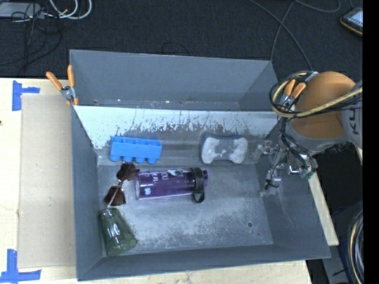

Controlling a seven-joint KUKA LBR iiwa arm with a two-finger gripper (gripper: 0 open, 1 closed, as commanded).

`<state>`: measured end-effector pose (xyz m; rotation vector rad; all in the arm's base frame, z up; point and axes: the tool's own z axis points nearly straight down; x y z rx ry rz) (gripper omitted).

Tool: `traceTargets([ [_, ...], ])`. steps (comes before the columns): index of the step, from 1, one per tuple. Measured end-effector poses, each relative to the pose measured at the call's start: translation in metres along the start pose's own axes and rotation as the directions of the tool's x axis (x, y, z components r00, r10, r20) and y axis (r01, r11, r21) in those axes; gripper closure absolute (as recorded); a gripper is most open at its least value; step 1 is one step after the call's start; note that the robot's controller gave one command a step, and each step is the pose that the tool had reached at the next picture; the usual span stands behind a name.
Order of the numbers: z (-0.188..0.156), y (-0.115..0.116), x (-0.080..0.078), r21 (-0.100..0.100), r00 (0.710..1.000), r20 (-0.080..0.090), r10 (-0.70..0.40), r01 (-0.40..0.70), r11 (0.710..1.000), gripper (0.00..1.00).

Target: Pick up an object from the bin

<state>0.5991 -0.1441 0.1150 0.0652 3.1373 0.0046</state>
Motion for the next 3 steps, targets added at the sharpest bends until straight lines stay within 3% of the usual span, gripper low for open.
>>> traceTargets([
  [1,0.04,0.061,-0.006,0.002,0.999,-0.007,0.049,-0.049,0.999,0.0],
  [2,0.046,0.073,-0.003,0.003,0.989,-0.001,0.15,-0.15,0.989,0.0],
  [3,0.04,0.095,0.013,0.004,0.939,-0.006,0.345,-0.345,0.939,0.0],
])
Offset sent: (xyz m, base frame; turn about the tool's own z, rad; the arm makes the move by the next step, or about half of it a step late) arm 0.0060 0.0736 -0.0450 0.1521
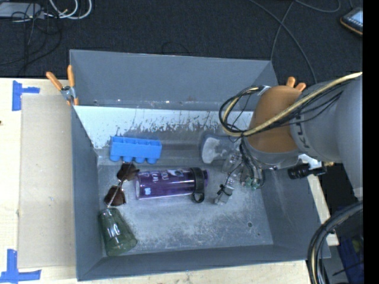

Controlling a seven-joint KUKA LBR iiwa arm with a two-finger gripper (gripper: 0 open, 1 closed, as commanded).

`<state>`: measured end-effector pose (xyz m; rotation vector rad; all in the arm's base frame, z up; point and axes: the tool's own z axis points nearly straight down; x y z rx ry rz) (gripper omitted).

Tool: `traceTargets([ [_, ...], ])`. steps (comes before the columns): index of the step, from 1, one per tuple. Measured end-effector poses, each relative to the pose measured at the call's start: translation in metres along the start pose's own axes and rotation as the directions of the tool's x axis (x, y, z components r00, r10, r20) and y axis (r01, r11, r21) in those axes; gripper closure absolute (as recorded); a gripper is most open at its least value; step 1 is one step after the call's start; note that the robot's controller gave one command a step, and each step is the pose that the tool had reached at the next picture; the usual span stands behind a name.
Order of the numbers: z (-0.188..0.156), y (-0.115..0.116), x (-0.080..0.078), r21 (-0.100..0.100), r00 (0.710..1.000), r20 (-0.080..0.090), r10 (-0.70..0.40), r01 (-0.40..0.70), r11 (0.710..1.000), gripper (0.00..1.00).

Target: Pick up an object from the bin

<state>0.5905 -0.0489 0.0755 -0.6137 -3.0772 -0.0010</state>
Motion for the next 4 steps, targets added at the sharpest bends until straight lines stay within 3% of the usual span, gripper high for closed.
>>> traceTargets([
  [1,0.0,0.015,0.021,0.001,0.989,0.001,0.145,-0.145,0.989,0.0],
  [2,0.005,0.045,0.022,0.001,0.999,0.001,-0.034,0.034,0.999,0.0],
  [3,0.006,0.043,0.038,0.002,0.972,-0.001,0.235,-0.235,0.972,0.0],
  [4,-0.004,0.066,0.045,0.002,0.963,0.0,0.268,-0.268,0.963,0.0],
])
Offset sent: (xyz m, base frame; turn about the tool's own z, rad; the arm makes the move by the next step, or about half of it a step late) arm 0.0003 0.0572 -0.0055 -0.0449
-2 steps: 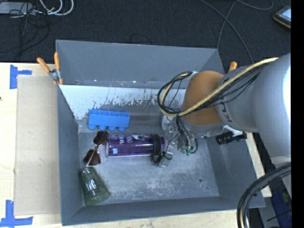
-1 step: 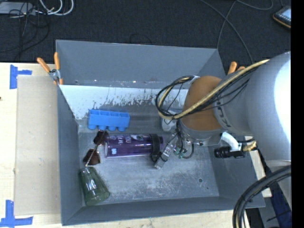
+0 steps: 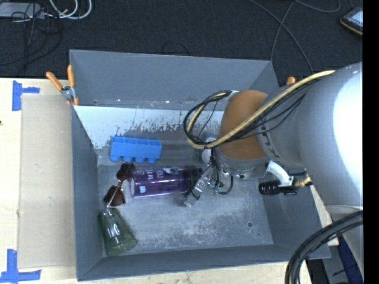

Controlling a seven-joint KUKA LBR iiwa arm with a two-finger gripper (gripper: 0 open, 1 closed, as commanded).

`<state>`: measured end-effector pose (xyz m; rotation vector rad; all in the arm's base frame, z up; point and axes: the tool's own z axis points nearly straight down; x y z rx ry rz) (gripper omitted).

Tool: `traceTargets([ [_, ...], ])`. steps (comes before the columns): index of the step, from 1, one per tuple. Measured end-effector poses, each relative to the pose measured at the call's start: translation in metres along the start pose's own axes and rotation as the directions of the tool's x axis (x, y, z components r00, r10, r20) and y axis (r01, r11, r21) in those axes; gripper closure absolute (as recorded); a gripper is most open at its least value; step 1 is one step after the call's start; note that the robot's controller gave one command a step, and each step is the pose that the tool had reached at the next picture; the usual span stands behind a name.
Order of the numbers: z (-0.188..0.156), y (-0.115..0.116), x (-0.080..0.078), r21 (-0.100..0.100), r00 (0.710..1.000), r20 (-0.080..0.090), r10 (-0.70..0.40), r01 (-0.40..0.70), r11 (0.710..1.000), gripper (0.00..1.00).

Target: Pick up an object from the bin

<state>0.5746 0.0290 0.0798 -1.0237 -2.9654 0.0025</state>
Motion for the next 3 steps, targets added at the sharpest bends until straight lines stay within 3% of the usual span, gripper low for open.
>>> traceTargets([
  [1,-0.051,0.008,0.002,0.003,0.999,-0.003,-0.051,0.051,0.999,0.0],
  [2,-0.07,0.011,0.002,-0.002,0.999,0.002,0.041,-0.041,0.999,0.0],
  [3,-0.007,0.063,-0.002,-0.001,0.992,0.004,-0.128,0.128,0.992,0.0],
])
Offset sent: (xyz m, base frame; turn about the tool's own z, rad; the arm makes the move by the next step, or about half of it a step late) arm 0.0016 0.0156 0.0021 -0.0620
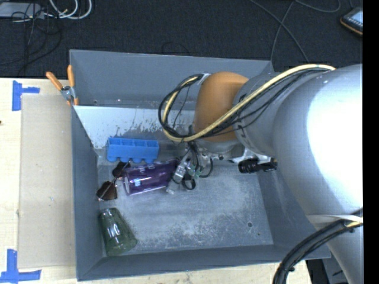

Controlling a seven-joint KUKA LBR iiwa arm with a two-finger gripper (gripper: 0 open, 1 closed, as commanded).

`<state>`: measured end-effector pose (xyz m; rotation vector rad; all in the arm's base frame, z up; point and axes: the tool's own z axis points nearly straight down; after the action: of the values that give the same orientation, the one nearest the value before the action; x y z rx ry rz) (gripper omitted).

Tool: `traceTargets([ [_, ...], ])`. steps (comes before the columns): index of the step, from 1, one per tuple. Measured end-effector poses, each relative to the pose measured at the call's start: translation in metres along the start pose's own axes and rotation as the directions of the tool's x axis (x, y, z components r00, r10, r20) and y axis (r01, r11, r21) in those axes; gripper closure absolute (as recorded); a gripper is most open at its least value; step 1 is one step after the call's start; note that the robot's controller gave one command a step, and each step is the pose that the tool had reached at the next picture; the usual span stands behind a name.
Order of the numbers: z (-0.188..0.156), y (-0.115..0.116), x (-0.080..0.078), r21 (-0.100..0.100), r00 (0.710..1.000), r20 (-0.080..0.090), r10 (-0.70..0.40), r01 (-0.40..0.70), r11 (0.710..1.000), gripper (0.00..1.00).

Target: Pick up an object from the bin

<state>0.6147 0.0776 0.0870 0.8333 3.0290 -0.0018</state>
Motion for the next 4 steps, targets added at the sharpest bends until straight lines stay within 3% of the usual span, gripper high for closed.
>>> traceTargets([
  [1,0.014,-0.003,0.011,0.004,0.997,-0.005,0.072,-0.072,0.997,1.0],
  [2,0.002,-0.013,0.015,0.003,0.994,-0.003,0.108,-0.108,0.994,1.0],
  [3,0.005,0.002,0.018,0.007,0.996,-0.006,0.092,-0.092,0.996,1.0],
  [4,-0.009,0.0,0.024,0.012,0.996,-0.013,0.09,-0.09,0.996,1.0],
])
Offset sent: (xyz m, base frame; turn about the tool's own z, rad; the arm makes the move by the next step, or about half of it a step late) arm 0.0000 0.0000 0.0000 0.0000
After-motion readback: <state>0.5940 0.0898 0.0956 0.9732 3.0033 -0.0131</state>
